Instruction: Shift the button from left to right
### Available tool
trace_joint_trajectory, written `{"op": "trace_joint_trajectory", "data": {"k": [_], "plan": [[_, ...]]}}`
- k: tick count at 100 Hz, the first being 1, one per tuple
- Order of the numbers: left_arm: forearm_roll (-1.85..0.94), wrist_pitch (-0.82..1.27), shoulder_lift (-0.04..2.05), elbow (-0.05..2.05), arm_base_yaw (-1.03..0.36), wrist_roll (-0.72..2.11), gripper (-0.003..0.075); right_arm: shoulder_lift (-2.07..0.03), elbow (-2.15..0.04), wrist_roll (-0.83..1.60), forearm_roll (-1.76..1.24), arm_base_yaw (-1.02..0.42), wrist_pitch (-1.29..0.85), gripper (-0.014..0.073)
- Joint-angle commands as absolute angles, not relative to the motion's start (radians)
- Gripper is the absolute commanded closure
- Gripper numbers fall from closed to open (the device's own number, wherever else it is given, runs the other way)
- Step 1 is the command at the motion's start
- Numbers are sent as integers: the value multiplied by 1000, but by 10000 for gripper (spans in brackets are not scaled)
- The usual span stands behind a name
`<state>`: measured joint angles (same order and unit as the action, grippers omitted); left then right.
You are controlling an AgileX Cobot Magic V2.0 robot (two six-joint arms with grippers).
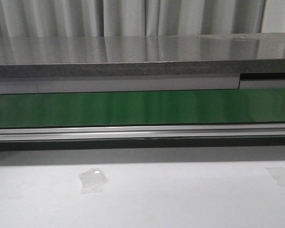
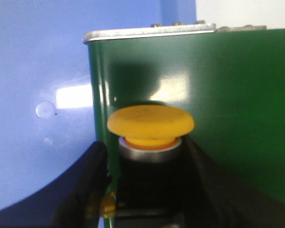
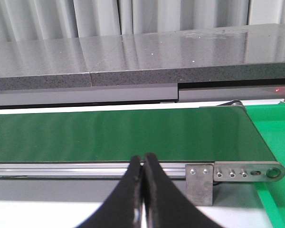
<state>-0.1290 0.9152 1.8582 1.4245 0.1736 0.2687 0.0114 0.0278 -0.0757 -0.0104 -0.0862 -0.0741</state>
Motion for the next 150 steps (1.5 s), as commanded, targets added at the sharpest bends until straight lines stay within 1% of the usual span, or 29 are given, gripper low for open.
{"op": "trace_joint_trajectory", "data": {"k": [1, 9, 19, 26, 31, 36, 55, 77, 95, 130, 150], "plan": [[-137, 903, 1813, 1454, 167, 269, 560, 29, 13, -78, 0, -87, 7, 662], [-137, 904, 1813, 1454, 166, 269, 478, 29, 13, -78, 0, -87, 7, 662], [-137, 906, 1813, 1454, 166, 275, 315, 29, 13, -78, 0, -87, 7, 662], [-139, 906, 1813, 1454, 166, 286, 221, 29, 13, -78, 0, -87, 7, 662], [-146, 906, 1813, 1454, 166, 288, 181, 29, 13, -78, 0, -87, 7, 662], [-148, 906, 1813, 1454, 166, 290, 160, 29, 13, -78, 0, -87, 7, 662], [-184, 906, 1813, 1454, 166, 298, 158, 29, 13, -78, 0, -87, 7, 662], [-366, 934, 1799, 1454, 166, 418, 159, 29, 13, -78, 0, -87, 7, 662], [-369, 943, 1765, 1454, 166, 418, 160, 29, 13, -78, 0, -87, 7, 662], [-391, 920, 1612, 1454, 166, 418, 164, 29, 13, -78, 0, -87, 7, 662], [-400, 826, 1464, 1401, 166, 443, 164, 29, 13, -78, 0, -87, 7, 662]]}}
